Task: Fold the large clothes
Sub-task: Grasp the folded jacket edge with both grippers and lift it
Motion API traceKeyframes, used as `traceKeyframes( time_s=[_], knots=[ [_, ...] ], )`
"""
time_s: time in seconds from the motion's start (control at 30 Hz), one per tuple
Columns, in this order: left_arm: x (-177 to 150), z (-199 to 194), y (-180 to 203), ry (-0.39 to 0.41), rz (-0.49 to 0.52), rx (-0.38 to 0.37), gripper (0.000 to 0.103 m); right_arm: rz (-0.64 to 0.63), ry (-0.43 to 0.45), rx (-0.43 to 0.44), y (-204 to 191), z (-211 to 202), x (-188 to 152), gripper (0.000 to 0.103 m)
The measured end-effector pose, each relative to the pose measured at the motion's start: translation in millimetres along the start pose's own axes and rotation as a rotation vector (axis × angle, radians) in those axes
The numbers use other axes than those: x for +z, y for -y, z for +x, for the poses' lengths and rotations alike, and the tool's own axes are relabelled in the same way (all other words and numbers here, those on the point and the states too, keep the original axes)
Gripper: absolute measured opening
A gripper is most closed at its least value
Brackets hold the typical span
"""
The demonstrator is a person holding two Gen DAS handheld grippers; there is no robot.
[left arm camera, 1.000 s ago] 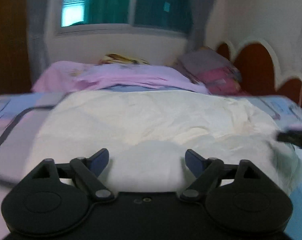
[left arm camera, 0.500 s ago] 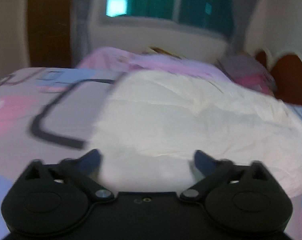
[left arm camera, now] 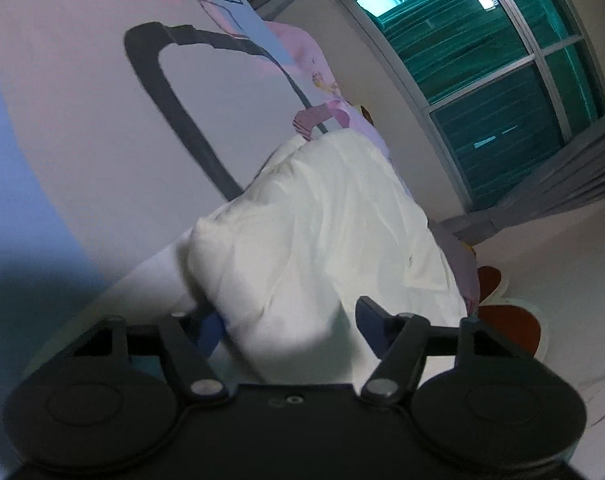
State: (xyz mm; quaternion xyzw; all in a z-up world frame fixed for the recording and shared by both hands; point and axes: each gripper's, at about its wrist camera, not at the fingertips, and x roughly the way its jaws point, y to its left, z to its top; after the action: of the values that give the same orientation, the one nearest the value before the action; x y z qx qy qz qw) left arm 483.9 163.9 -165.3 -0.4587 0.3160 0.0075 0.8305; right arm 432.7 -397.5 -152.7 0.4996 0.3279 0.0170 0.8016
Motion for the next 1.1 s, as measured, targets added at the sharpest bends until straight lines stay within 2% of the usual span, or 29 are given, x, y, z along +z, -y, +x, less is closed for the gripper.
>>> traceKeyframes(
  time_s=[0.07,0.1,0.13,0.17,0.2,0.23,0.3,0.37,0.67,0.83,1.1],
  knots=[
    [1.5,5.8,-3.3,0.001,-0.005,0.004,0.058,0.005,0.018,-0.004,0.5,6.4,2.0,0.073],
    [3.7,8.7,-3.9,-0.001,0.005,0.010,0.049,-0.002,0.022,-0.011,-1.4,8.9,2.6,0.073],
    [4.4,8.1,-1.1,-0.002,0.017,0.024,0.047,-0.017,0.024,-0.027,-4.2,11.8,3.5,0.070],
    [6.1,11.1,-1.6,-0.006,0.025,0.025,0.042,-0.033,0.021,-0.051,-5.7,13.9,3.2,0.055],
    [7.1,12.7,-1.7,-0.011,0.036,0.022,0.033,-0.038,0.013,-0.052,-6.1,15.4,3.7,0.051],
    [6.8,12.1,-0.1,-0.017,0.056,0.022,0.030,-0.033,0.010,-0.040,-5.7,15.0,4.7,0.042],
    [5.1,7.6,5.7,-0.017,0.086,0.020,0.021,-0.056,0.008,-0.040,-9.6,10.7,3.8,0.032],
    [4.0,-1.2,10.5,-0.009,0.097,0.017,0.018,-0.088,0.017,-0.029,-15.1,3.0,2.2,0.024],
    [-11.0,-56.9,29.3,0.003,0.162,-0.006,0.017,-0.187,0.011,-0.027,-33.2,-50.9,-7.7,0.021],
    [-35.9,-95.5,24.0,-0.002,0.184,-0.011,0.017,-0.228,-0.002,-0.035,-24.1,-99.7,-31.0,0.021],
    [-86.8,-152.5,3.8,-0.006,0.192,0.014,0.017,-0.217,-0.011,-0.051,3.7,-165.9,-66.7,0.021]
  ],
)
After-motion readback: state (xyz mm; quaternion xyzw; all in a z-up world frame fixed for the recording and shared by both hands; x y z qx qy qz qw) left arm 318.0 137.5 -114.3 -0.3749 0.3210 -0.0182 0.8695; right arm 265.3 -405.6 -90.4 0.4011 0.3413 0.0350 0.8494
